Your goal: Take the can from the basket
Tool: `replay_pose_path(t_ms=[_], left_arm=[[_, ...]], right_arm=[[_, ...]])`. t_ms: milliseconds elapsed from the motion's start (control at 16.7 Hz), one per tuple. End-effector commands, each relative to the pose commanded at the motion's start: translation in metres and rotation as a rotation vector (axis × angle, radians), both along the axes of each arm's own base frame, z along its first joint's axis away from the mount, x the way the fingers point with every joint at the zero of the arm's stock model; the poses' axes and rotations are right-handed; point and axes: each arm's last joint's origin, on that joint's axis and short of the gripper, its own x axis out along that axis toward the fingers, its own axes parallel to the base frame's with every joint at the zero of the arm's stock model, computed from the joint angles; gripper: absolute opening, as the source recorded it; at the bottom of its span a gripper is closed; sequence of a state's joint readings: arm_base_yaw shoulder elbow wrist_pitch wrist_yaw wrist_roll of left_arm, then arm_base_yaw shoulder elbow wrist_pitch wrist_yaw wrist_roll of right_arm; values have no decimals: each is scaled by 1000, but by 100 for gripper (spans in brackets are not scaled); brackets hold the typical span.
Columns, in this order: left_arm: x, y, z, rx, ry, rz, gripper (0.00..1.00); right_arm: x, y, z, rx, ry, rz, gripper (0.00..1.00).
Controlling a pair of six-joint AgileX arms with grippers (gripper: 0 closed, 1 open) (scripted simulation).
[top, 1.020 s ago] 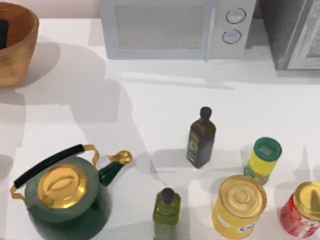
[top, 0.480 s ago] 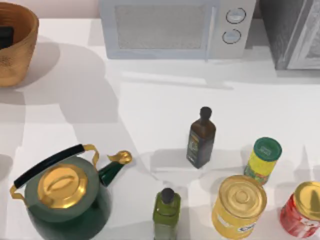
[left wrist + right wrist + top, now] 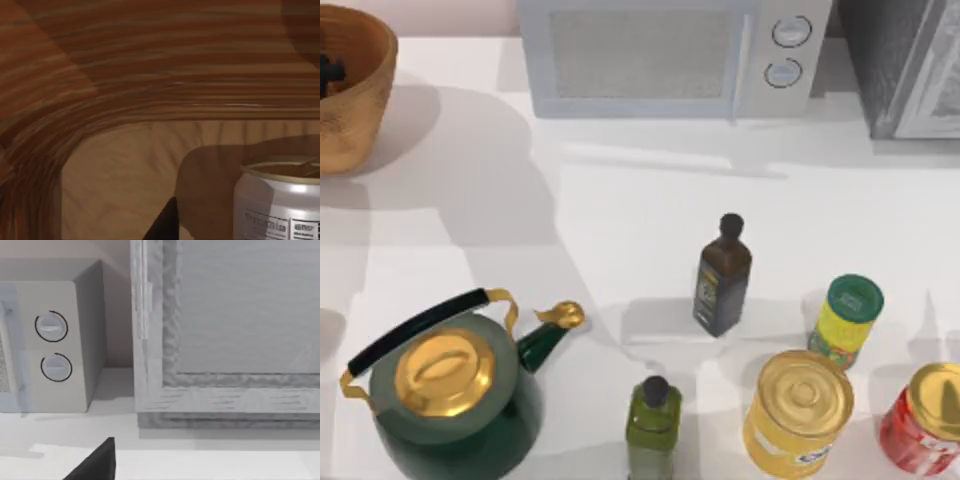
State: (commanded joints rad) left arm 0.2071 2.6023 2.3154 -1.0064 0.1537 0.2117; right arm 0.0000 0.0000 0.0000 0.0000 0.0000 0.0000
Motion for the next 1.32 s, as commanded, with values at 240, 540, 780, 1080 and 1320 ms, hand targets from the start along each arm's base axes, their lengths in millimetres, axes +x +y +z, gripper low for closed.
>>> replay_pose_path(t_ms=[240,540,780,1080,1320], left_arm=[[0,0,0,0,0,0,10],[0,0,0,0,0,0,0],[0,0,0,0,0,0,0],[-6,4,33,30,-77,25,0],[-33,1,83,84,-207,73,0]], right_arm=[[0,0,0,0,0,0,100],[0,0,0,0,0,0,100],[0,0,0,0,0,0,100],[0,0,0,0,0,0,100],[0,0,0,0,0,0,100]])
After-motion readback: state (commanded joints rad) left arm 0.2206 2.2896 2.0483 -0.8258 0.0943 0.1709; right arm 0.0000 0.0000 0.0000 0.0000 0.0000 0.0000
